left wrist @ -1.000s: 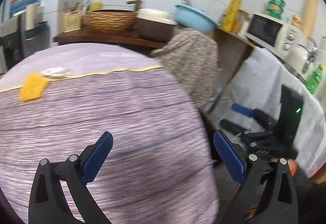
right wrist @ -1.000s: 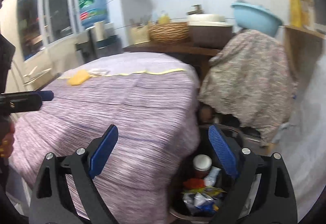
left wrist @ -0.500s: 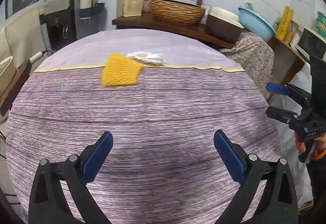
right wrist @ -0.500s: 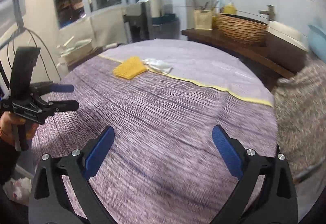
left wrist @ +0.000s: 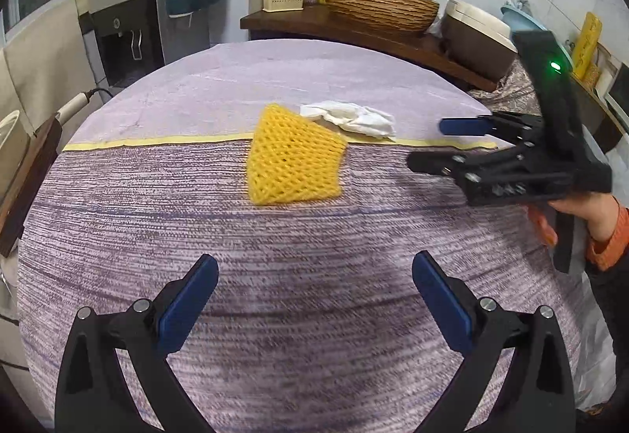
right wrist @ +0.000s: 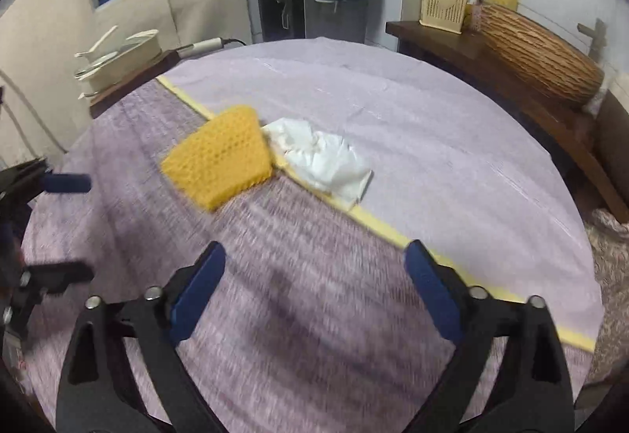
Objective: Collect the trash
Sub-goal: 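Grasp the white tissue with the right tool while the left tool grasps the yellow foam net, then carry the tissue and foam net to the bin, right tool drops tissue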
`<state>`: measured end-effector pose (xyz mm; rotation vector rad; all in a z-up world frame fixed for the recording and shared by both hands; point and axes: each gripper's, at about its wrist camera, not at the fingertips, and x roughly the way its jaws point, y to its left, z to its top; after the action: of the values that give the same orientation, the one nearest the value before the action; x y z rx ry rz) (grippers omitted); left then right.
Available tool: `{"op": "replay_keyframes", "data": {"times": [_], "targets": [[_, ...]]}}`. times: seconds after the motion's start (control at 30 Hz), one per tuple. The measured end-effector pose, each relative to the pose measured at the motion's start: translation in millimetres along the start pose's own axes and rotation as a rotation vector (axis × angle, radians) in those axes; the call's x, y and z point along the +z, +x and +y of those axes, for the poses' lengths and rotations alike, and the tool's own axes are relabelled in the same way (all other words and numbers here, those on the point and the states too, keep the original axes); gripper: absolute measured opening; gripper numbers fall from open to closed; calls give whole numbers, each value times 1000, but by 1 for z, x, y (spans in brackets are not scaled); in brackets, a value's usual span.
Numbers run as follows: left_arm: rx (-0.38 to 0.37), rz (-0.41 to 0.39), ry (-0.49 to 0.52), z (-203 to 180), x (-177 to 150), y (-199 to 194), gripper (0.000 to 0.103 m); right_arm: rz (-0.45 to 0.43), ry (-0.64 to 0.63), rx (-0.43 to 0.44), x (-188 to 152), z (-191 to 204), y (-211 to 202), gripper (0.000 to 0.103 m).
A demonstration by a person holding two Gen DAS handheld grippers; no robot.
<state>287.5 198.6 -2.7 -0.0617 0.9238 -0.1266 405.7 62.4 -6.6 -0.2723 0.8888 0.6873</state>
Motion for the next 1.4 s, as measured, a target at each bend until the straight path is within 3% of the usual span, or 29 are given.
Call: {"op": "replay_keyframes", "data": {"times": [0.27,0.33,0.4,0.5,0.6,0.83,1.0,1.13,1.23,1.4], "targets": [[35,16,-25,22,19,28,98,73,-55,-108,41,-3,59,63],[36,15,-25,25,23,33,98,63,-59,-114,46,-3,65,54],[33,20,-33,27,27,39,98,63,-47,-126,49,-6,68,33],[35,30,-34,27,34,49,98,52,13,-90,48,-17,68,15],[30,35,-26,25,42,57,97,10,36,-54,47,-25,57,12],[40,47,-25,23,57,77,83,-37,55,-26,34,-35,22,12],[37,58,-4,17,63,89,59,-35,56,-24,20,-35,5,12],[14,61,2,8,62,86,33,-39,65,-9,10,-36,-1,12],[27,52,25,0,59,80,24,-48,83,0,5,-38,-5,12],[5,24,32,-15,51,62,20,-60,116,12,-5,-41,-14,12]]}}
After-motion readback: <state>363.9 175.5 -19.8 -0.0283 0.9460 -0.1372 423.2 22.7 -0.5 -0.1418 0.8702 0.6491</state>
